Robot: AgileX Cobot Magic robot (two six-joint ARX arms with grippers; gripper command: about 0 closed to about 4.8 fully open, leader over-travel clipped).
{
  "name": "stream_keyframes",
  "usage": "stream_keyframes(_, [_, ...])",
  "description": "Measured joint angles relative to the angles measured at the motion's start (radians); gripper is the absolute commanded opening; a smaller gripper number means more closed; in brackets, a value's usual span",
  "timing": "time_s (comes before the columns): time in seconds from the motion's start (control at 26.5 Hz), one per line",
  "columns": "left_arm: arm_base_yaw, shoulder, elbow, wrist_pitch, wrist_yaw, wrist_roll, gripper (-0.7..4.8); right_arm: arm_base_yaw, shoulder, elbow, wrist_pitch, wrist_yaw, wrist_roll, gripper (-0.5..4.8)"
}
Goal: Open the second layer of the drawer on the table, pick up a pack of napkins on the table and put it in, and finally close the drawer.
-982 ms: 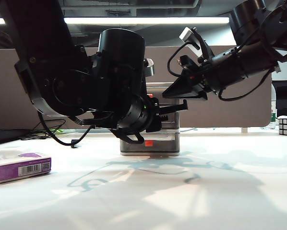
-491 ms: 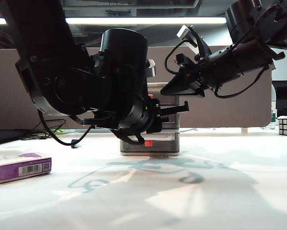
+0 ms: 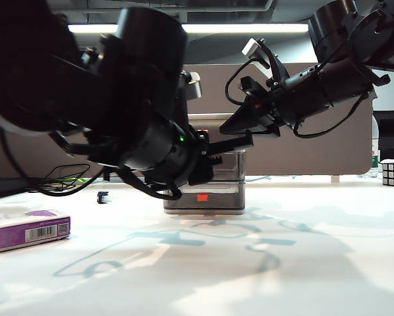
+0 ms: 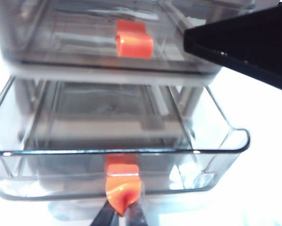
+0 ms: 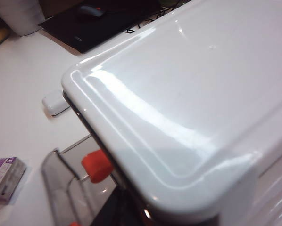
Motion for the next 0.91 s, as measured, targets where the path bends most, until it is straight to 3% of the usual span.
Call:
stream_keyframes(0.83, [-0.128, -0.069, -0.101, -0.038, -0.057, -0.038, -0.05, 0.003, 0.0, 0.0, 0.0, -0.001, 0.023, -0.05])
stream_keyframes(0.87, [-0.129, -0.075, -0.109, -0.039, -0.057, -0.042, 0.19, 0.003, 0.0, 0.0, 0.0, -0.002, 0.023, -0.05])
stream_keyframes(0.91, [-0.129, -0.088, -0.123, -0.042, -0.06, -0.045, 1.56, 0.004, 0.0, 0.0, 0.0, -0.006, 0.024, -0.05])
